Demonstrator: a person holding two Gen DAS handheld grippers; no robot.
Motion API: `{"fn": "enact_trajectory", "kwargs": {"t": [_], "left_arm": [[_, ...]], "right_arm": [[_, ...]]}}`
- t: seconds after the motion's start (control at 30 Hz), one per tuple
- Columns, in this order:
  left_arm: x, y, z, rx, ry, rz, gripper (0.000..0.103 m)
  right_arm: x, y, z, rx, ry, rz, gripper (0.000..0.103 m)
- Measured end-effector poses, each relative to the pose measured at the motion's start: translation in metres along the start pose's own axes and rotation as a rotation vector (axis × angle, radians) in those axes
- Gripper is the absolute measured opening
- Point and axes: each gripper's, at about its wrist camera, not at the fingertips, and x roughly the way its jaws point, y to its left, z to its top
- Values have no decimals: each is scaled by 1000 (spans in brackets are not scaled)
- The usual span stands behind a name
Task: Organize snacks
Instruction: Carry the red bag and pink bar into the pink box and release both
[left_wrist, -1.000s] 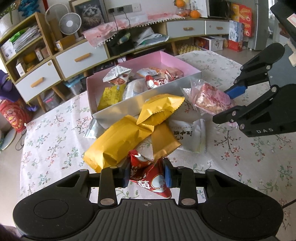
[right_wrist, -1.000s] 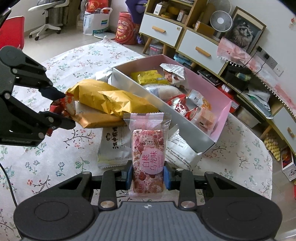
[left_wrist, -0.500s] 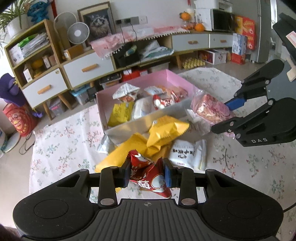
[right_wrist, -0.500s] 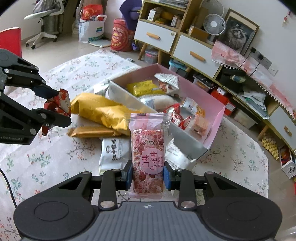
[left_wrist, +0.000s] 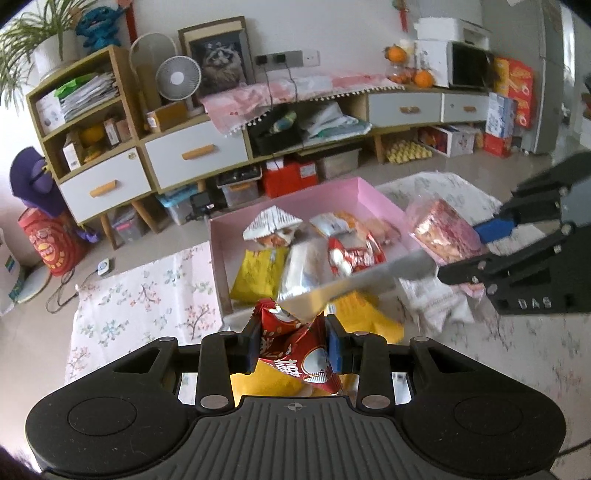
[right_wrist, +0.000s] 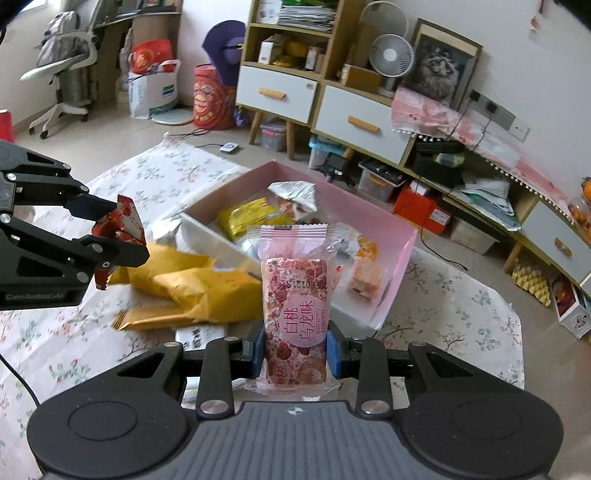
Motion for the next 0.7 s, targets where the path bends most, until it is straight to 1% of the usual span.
{"fn": "enact_trajectory", "kwargs": {"t": [0.1, 0.37, 0.57, 0.7], "left_arm": [[10, 1, 12, -10, -3, 13, 32], [54, 10, 39, -46, 0, 34, 32], [87, 17, 49, -68, 6, 64, 33], [108, 21, 51, -78, 30, 81, 33]], "right_arm": [[7, -8, 5, 21, 1, -15, 12], [35, -26, 24, 72, 14, -12, 12], [63, -37, 38, 88, 15, 1, 12], [77, -41, 42, 96, 16, -5, 12]]}}
